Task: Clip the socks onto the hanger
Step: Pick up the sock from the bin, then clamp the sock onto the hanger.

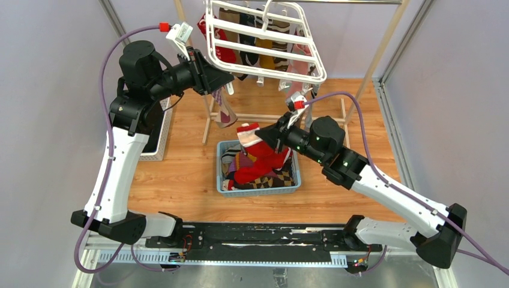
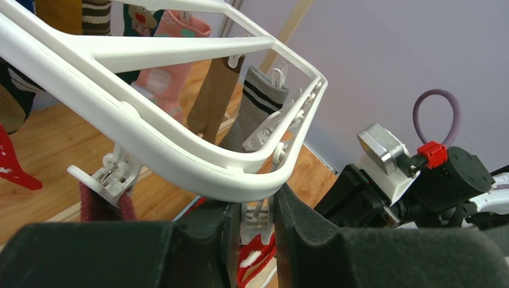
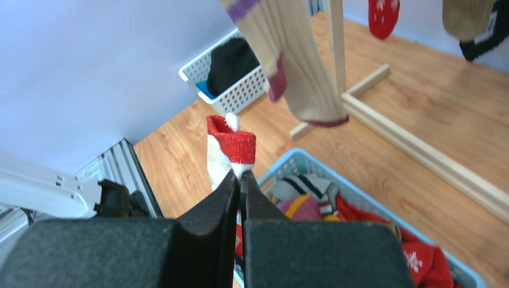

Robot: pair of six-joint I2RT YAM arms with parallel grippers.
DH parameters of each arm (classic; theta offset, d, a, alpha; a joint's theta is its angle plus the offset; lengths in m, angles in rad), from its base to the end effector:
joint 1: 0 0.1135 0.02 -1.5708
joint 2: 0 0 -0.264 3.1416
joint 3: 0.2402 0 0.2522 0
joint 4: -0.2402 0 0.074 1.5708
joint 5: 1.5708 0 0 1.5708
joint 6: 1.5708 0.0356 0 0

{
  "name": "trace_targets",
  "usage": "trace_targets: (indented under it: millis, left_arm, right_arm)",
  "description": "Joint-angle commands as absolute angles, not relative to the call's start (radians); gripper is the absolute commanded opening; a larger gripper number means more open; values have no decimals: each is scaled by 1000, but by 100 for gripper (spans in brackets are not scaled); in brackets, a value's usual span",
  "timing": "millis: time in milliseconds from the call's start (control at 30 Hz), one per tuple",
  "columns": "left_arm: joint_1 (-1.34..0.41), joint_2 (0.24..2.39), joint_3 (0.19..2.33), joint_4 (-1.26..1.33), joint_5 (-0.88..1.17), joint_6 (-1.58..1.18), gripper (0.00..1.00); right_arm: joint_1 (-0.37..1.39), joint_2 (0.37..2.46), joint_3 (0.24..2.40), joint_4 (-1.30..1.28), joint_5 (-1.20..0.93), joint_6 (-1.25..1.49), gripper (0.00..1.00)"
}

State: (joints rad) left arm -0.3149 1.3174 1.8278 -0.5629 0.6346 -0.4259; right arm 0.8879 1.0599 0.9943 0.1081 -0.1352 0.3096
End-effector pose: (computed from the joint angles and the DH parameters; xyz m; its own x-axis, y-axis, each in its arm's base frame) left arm 0.2224 -0.0946 0.5357 -0.3810 -0.2258 -0.8966 0.7192 0.5370 -0.4409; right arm 0.1531 0.1958 0.3922 -0.2346 0.1901 -0.9533 -0.8212 0.4860 0.2990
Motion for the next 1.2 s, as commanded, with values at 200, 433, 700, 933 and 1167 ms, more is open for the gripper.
trace_targets:
  millis: [200, 433, 700, 933, 1167]
  left_arm:
    - [-319, 1326, 1848, -597, 703, -414, 11]
    - [-319, 1328, 1840, -592, 738, -408, 10]
    - [-319, 1333, 1840, -579, 771, -411, 9]
    - [-319, 1343, 1842, -569, 805, -419, 9]
    - [-319, 1349, 1842, -554, 834, -428, 9]
  right_arm:
    - [897, 1188, 1198, 249, -159, 284, 0]
    - [897, 1200, 1216, 272, -155, 295, 0]
    - [878, 1209, 1213, 322, -148, 335, 0]
    - [847, 1252, 1252, 346, -215, 379, 0]
    - [824, 1272, 1270, 368, -238, 408, 0]
